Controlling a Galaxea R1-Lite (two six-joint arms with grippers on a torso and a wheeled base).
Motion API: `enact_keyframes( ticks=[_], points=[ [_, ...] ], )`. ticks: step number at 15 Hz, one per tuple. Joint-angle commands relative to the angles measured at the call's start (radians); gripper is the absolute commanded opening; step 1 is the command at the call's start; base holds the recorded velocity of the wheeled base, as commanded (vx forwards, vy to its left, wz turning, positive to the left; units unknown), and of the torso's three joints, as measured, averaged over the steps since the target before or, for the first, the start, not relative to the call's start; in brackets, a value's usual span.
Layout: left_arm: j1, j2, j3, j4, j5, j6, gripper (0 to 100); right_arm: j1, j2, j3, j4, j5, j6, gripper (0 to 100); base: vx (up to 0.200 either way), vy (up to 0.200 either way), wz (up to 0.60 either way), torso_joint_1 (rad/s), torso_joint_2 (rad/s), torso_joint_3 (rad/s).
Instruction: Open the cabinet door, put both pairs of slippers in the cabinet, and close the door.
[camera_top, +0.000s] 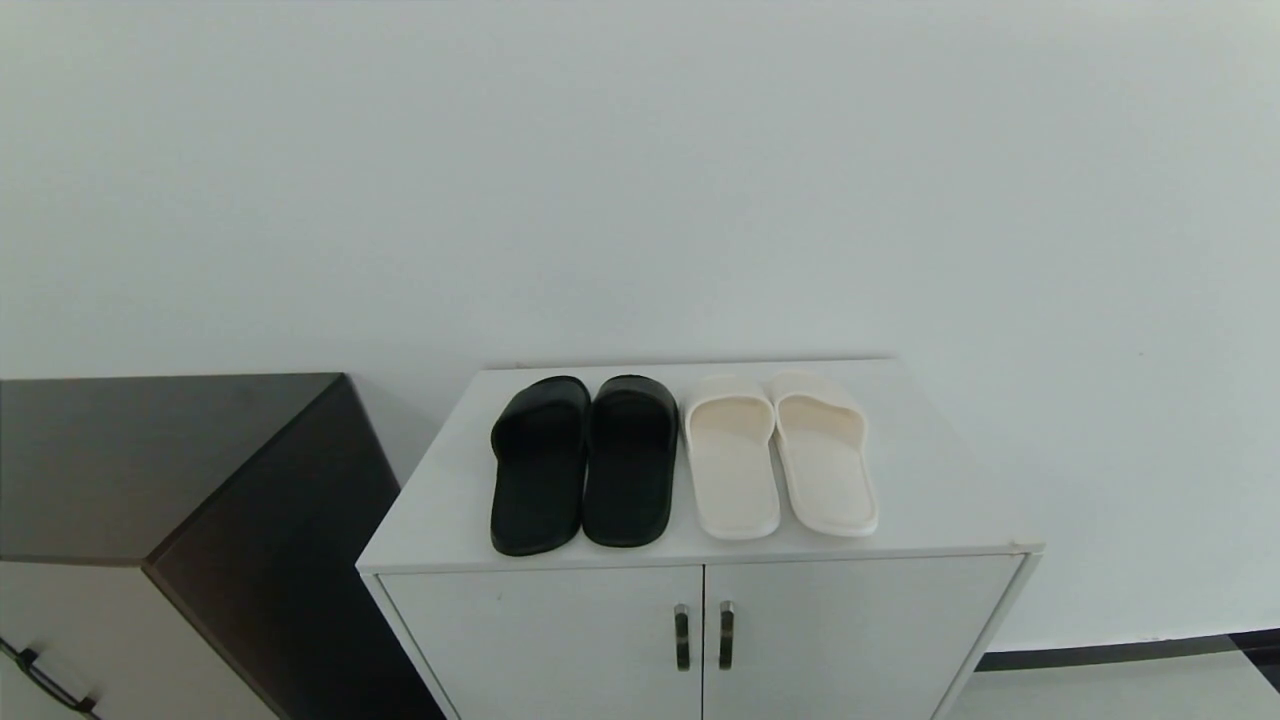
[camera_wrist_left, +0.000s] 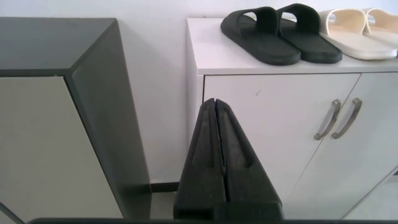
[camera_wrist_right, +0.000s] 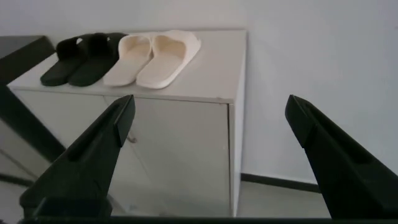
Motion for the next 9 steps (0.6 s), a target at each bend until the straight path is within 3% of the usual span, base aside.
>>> enact_keyframes(
  ticks=[1, 4, 6, 9],
  points=[
    [0.000, 0.000, 0.000, 0.000, -0.001, 0.000, 0, 0.108, 0.410, -0.060, -0.135, 0.063, 0.033, 100, 0.000, 0.000, 0.00, 0.000, 0.00, 0.000],
    [0.000, 0.000, 0.000, 0.000, -0.001, 0.001, 0, 0.292, 0.588, -0.163, -0.188, -0.072, 0.130, 100, 0.000, 0.000, 0.00, 0.000, 0.00, 0.000],
    [0.000, 0.000, 0.000, 0.000, -0.004, 0.007, 0, 0.539, 0.738, -0.267, -0.190, -0.308, 0.207, 100, 0.000, 0.000, 0.00, 0.000, 0.00, 0.000],
    [0.000, 0.000, 0.000, 0.000, -0.003, 0.017, 0, 0.676, 0.890, -0.350, -0.239, -0.470, 0.279, 100, 0.000, 0.000, 0.00, 0.000, 0.00, 0.000]
  ],
)
